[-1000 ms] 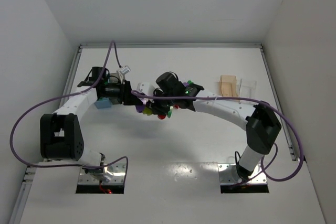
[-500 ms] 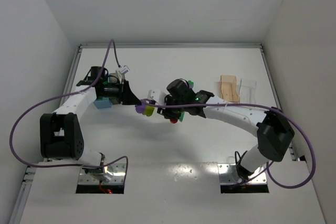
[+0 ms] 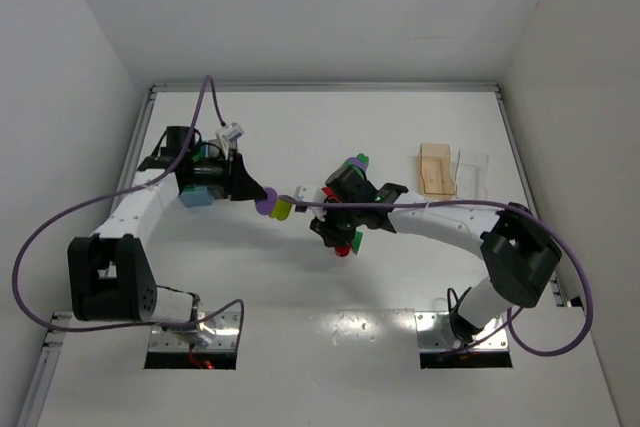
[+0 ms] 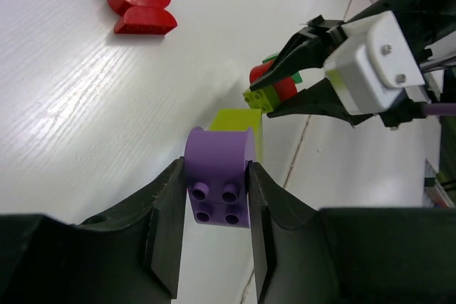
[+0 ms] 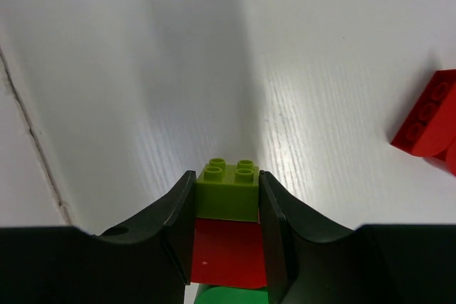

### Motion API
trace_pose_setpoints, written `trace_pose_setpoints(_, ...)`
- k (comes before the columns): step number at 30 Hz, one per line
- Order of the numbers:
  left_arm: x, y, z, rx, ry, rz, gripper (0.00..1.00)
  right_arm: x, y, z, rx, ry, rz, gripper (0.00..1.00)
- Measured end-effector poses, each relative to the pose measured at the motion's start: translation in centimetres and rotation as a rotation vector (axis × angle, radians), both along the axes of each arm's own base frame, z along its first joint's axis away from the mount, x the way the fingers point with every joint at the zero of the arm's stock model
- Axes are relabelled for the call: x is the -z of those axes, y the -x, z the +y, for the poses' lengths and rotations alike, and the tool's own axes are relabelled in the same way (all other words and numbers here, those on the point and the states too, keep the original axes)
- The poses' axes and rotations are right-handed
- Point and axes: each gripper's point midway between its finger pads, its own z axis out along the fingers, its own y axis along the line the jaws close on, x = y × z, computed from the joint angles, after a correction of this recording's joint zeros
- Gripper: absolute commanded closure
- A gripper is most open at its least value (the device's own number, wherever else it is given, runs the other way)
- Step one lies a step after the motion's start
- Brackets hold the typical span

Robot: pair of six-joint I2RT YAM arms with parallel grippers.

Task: Sort the legos into containers by color

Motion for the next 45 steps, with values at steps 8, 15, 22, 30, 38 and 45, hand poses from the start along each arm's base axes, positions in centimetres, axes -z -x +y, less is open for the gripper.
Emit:
trace_pose_setpoints(8, -1.6, 2.4, 0.3, -0.026, -0.031, -0.136, 0.98, -0.6, 0.1, 1.1, 0.058, -0.061, 0.061, 0.42)
trace_pose_setpoints(15, -1.3, 4.1, 0.0, -0.019, -0.014, -0.157, 0.98, -5.3, -1.9, 3.6, 0.079, -0.213, 0.091, 0.42)
trace_pose_setpoints(22, -1.7, 4.3, -0.5, 0.019, 0.024, -0.172, 0.96, -10.5, -2.2, 6.1, -0.039, -0.396, 0.17, 0.41)
trace_pose_setpoints(30, -1.6, 4.8, -0.8, 0.062, 0.054, -0.148, 0.95, -9.6, 1.1, 6.5, -0.193, -0.431, 0.355, 0.41)
trace_pose_setpoints(38, -2.1, 5.1, -1.2, 0.091, 0.073, -0.156, 0.95, -8.8, 1.5, 6.8, -0.227, -0.434, 0.404, 0.41)
trace_pose_setpoints(45, -2.3, 5.0, -1.2, 0.096, 0.069, -0.169, 0.95, -8.7, 1.1, 7.3, -0.21, -0.438, 0.443, 0.41)
